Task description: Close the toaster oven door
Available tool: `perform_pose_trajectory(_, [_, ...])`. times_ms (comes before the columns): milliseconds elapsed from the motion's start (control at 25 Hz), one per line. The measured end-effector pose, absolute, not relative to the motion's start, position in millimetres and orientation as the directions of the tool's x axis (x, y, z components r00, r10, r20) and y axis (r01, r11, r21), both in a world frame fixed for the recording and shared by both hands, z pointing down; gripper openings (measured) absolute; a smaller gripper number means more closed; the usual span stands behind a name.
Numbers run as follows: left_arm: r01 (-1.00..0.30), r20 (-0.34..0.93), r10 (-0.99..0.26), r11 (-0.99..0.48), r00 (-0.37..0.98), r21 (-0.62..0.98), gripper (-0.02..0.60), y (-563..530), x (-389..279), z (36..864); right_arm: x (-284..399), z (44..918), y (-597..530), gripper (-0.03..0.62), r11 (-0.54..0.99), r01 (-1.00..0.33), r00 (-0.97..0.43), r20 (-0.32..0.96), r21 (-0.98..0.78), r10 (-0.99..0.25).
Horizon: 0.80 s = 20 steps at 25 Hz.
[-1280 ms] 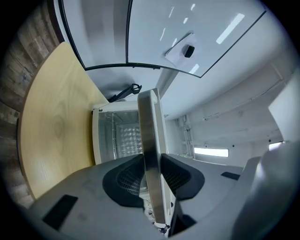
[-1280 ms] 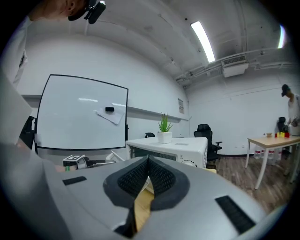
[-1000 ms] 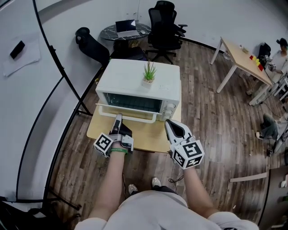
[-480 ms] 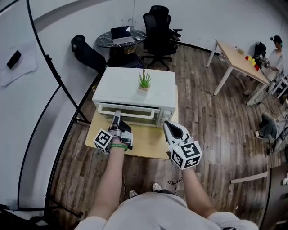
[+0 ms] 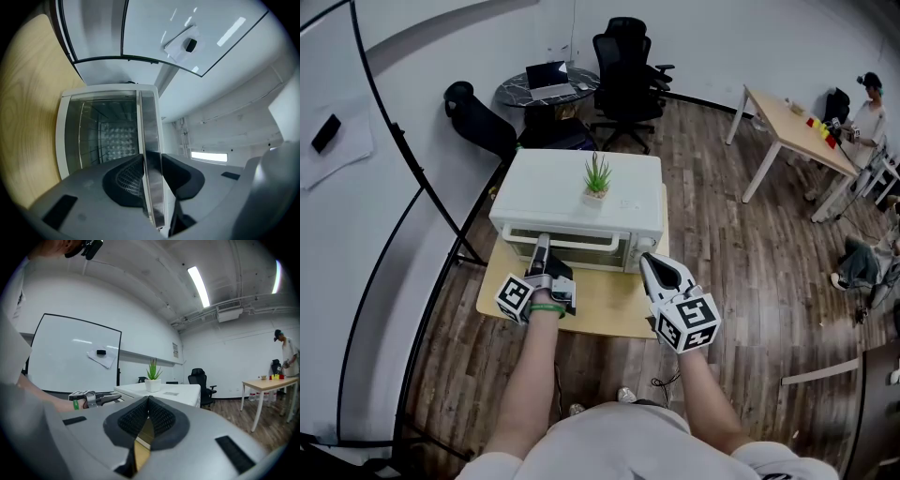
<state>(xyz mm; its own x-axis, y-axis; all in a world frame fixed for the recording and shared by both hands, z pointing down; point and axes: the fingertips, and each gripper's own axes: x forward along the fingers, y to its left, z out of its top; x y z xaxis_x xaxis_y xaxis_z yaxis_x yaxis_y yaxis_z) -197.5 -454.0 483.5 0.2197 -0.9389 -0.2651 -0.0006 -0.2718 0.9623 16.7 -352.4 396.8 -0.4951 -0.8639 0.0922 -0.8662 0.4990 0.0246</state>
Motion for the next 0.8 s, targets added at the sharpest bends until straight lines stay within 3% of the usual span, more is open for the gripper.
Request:
perform_pose_trajectory(200, [-0.003, -0.285, -0.934, -0.293, 0.216, 0.956, 0.110, -452, -199, 481, 17, 395, -351, 0.000, 0.503, -0.864, -0.498, 0.091, 0.030, -0.862])
perform_pose_trajectory(520, [0.033, -0.310, -0.927, -0.310, 0.209, 0.950, 0.164, -433, -203, 471, 12, 396, -345, 0.002, 0.517, -0.856, -0.512, 0.096, 0.028, -0.854])
perform_pose_trajectory(800, [-0.030, -0.325, -0.918, -0.340, 0.227, 0.940, 0.114, -407, -208, 467, 3, 397, -340, 0.000, 0.536, -0.844, -0.531, 0.091, 0.028, -0.842])
